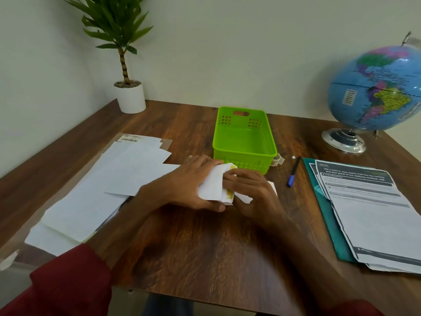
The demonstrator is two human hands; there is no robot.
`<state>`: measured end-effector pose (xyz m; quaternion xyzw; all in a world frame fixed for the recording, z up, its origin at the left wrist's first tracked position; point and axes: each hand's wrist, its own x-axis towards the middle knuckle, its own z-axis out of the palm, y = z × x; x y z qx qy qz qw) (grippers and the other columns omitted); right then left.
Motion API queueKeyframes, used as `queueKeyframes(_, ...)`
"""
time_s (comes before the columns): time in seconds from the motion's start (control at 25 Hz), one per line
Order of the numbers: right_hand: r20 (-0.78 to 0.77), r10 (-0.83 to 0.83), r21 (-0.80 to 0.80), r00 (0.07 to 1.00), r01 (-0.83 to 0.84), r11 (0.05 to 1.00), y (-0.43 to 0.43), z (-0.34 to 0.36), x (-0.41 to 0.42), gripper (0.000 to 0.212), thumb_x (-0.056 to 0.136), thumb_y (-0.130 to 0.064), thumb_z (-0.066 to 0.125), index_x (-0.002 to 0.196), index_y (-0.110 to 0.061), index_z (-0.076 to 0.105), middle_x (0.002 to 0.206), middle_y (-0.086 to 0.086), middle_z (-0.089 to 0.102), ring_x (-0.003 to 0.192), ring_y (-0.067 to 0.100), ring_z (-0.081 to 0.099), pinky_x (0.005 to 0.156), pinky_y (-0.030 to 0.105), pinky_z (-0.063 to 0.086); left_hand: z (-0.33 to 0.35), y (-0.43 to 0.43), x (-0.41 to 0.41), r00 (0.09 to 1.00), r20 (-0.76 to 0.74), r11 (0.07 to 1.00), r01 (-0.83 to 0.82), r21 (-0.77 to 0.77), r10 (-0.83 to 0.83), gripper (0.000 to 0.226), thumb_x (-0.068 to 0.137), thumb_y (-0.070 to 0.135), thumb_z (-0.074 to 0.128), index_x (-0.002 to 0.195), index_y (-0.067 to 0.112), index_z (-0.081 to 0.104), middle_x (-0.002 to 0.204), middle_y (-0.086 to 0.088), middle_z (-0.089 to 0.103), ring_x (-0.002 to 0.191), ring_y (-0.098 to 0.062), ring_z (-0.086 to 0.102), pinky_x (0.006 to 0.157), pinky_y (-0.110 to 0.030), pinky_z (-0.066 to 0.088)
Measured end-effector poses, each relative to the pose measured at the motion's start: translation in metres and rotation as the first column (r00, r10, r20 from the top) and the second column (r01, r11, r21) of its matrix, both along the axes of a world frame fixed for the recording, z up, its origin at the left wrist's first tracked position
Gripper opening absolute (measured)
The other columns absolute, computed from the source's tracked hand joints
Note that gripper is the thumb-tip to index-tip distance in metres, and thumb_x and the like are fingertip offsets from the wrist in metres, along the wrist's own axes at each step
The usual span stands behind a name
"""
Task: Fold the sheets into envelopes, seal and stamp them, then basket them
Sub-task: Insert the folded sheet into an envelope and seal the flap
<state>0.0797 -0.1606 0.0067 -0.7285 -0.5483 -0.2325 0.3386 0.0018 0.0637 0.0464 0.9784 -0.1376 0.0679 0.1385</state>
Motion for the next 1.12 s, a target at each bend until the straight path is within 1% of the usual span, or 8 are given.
queueKeyframes(0.16, 0.034, 0.026, 0.016, 0.999, -0.027, 1.000, 0.002, 0.001, -0.002, 0.032, 0.080, 0.002, 0.067, 0.109, -0.007, 0.078, 0.115, 0.006, 0.077, 0.119, 0.024, 0.063, 0.095, 0.038, 0.048, 0.008, -0.002, 0.003, 1.000, -0.025, 0.999, 0.019, 0.038, -0.018, 0.116, 0.066, 0.088, 0.061, 0.156, 0.026, 0.021, 0.143, 0.004, 0.040, 0.130, -0.016, 0.039, 0.112, -0.043, 0.036)
queueKeyframes(0.32, 0.089, -0.035, 0.077, 0.995, 0.028, 0.997, -0.006, 0.008, 0.000, 0.032, 0.070, 0.010, 0.076, 0.099, -0.004, 0.078, 0.107, 0.009, 0.078, 0.111, 0.022, 0.064, 0.091, 0.037, 0.049, 0.020, 0.011, -0.002, 0.983, -0.184, 0.996, -0.010, 0.087, 0.026, 0.120, 0.066, 0.083, 0.068, 0.157, 0.031, 0.010, 0.156, 0.004, 0.030, 0.140, -0.017, 0.031, 0.122, -0.042, 0.022)
queueKeyframes(0.44, 0.102, -0.044, 0.051, 0.994, 0.039, 0.998, -0.008, 0.010, 0.002, 0.033, 0.070, 0.010, 0.081, 0.098, -0.006, 0.079, 0.110, 0.007, 0.078, 0.108, 0.023, 0.070, 0.094, 0.039, 0.053, 0.023, 0.031, -0.005, 0.953, -0.292, 0.996, -0.077, 0.041, 0.086, 0.116, 0.065, 0.083, 0.068, 0.155, 0.038, 0.010, 0.159, 0.009, 0.027, 0.140, -0.016, 0.033, 0.120, -0.045, 0.028)
queueKeyframes(0.64, 0.013, 0.095, -0.061, 0.995, -0.094, 0.994, 0.006, 0.008, -0.016, 0.028, 0.084, -0.002, 0.073, 0.112, -0.006, 0.078, 0.118, 0.009, 0.076, 0.116, 0.030, 0.069, 0.099, 0.041, 0.053, 0.024, 0.028, -0.008, 0.974, -0.224, 1.000, -0.009, 0.027, 0.015, 0.112, 0.062, 0.086, 0.066, 0.152, 0.035, 0.022, 0.141, 0.012, 0.039, 0.127, -0.010, 0.040, 0.111, -0.042, 0.038)
queueKeyframes(0.76, -0.072, 0.083, -0.174, 0.994, -0.094, 0.980, 0.005, 0.005, -0.018, 0.026, 0.091, -0.019, 0.070, 0.116, -0.014, 0.077, 0.120, 0.006, 0.075, 0.120, 0.028, 0.066, 0.097, 0.042, 0.054, 0.026, 0.024, -0.007, 0.992, -0.129, 0.999, 0.023, 0.035, -0.018, 0.110, 0.061, 0.083, 0.068, 0.150, 0.029, 0.032, 0.137, 0.008, 0.045, 0.123, -0.010, 0.044, 0.107, -0.037, 0.040)
queueKeyframes(0.92, -0.125, 0.042, -0.284, 0.991, -0.076, 0.956, 0.002, 0.007, -0.018, 0.030, 0.093, -0.037, 0.071, 0.117, -0.020, 0.076, 0.122, 0.001, 0.074, 0.118, 0.023, 0.066, 0.099, 0.041, 0.052, 0.027, 0.025, -0.007, 0.992, -0.117, 0.999, 0.051, -0.002, -0.051, 0.099, 0.064, 0.074, 0.078, 0.146, 0.032, 0.040, 0.133, 0.011, 0.051, 0.120, -0.006, 0.047, 0.104, -0.032, 0.042)
queueKeyframes(1.0, -0.174, 0.084, -0.211, 0.981, -0.121, 0.970, 0.002, 0.014, -0.022, 0.029, 0.091, -0.037, 0.074, 0.113, -0.018, 0.078, 0.119, -0.001, 0.076, 0.116, 0.018, 0.068, 0.103, 0.036, 0.050, 0.026, 0.028, -0.007, 0.992, -0.109, 0.998, 0.057, -0.003, -0.057, 0.093, 0.066, 0.071, 0.080, 0.144, 0.036, 0.042, 0.132, 0.013, 0.052, 0.119, -0.003, 0.048, 0.103, -0.030, 0.043)
queueKeyframes(1.12, -0.327, 0.112, 0.119, 0.939, -0.076, 0.990, -0.008, 0.023, -0.020, 0.028, 0.098, -0.033, 0.065, 0.091, -0.011, 0.081, 0.097, -0.004, 0.079, 0.096, 0.011, 0.073, 0.089, 0.035, 0.053, 0.027, 0.039, -0.007, 0.996, -0.083, 0.998, 0.029, 0.048, -0.025, 0.091, 0.064, 0.070, 0.081, 0.141, 0.036, 0.045, 0.132, 0.011, 0.053, 0.118, -0.006, 0.050, 0.103, -0.033, 0.044)
